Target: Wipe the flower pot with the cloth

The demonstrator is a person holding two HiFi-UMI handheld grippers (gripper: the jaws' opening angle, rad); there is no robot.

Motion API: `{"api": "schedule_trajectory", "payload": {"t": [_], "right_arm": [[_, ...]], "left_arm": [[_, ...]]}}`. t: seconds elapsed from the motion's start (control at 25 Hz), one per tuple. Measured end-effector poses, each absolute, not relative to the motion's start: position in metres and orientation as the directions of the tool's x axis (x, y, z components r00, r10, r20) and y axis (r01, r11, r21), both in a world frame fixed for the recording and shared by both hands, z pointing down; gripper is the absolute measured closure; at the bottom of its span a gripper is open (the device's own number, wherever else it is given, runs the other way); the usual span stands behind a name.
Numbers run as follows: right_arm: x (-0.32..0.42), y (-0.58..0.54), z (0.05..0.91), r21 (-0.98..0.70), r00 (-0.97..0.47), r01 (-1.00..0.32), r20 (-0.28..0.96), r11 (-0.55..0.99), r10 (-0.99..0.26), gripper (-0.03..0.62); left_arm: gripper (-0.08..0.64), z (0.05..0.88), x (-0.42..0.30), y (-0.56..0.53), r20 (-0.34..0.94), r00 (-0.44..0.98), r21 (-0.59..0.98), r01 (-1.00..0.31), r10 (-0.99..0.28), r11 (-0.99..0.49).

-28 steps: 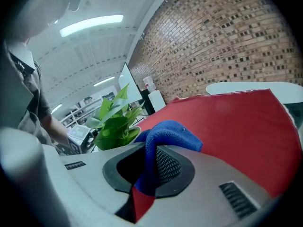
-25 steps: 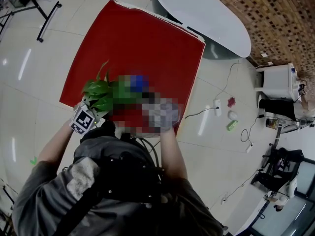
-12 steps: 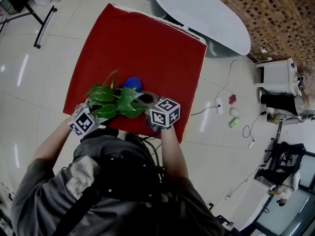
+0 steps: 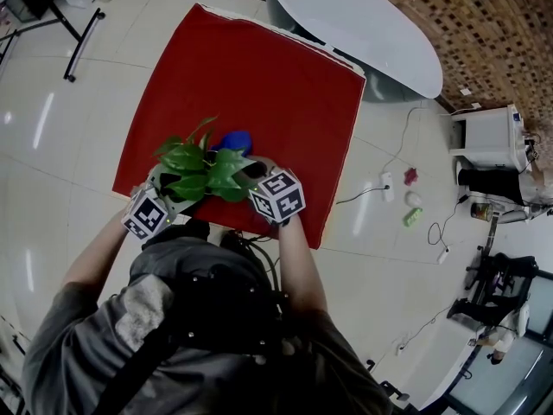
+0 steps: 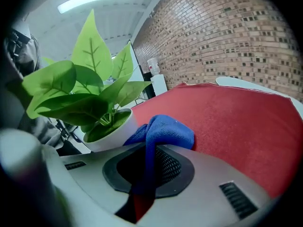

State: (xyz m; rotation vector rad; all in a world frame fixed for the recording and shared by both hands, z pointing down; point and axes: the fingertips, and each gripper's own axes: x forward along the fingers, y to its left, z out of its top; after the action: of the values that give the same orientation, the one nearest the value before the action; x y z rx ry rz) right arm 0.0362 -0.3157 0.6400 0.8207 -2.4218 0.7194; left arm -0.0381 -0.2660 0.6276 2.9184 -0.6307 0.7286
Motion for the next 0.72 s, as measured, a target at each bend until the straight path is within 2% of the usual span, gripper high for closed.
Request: {"api": "schedule_trajectory", "payload": {"t": [0.2,0.32,0.48,0.72], "right_arm": [[0.041,-0.302,0.636,-0.342,-0.708,-0.672,0.555,0.657,-0.437,0.534],[0.043,-0.29,0.63,-0.335,-0.709,-0.67,0.551,0.662,-0.439,0.534],[0.044,-0.268,0.627,-0.33,-0.715,-0.662,0.549,0.673,-0.433,0.534],[0.042,-0.242,0.62,-0.327,-0.72,-0.654,0.546,0.683,-0.428,0.534]], "left_arm": [[0.167,0.63,-0.062,-0.247,0.48,0.725,0.0,-0.563,-0.494,-0.826],[0.167,0.624,-0.059,-0.228,0.479,0.71,0.03,-0.602,-0.517,-0.798],[0.129,0.615,-0.044,-0.218,0.44,0.683,0.053,-0.667,-0.583,-0.743],[0.129,0.599,-0.033,-0.229,0.385,0.608,0.02,-0.758,-0.694,-0.652]]}}
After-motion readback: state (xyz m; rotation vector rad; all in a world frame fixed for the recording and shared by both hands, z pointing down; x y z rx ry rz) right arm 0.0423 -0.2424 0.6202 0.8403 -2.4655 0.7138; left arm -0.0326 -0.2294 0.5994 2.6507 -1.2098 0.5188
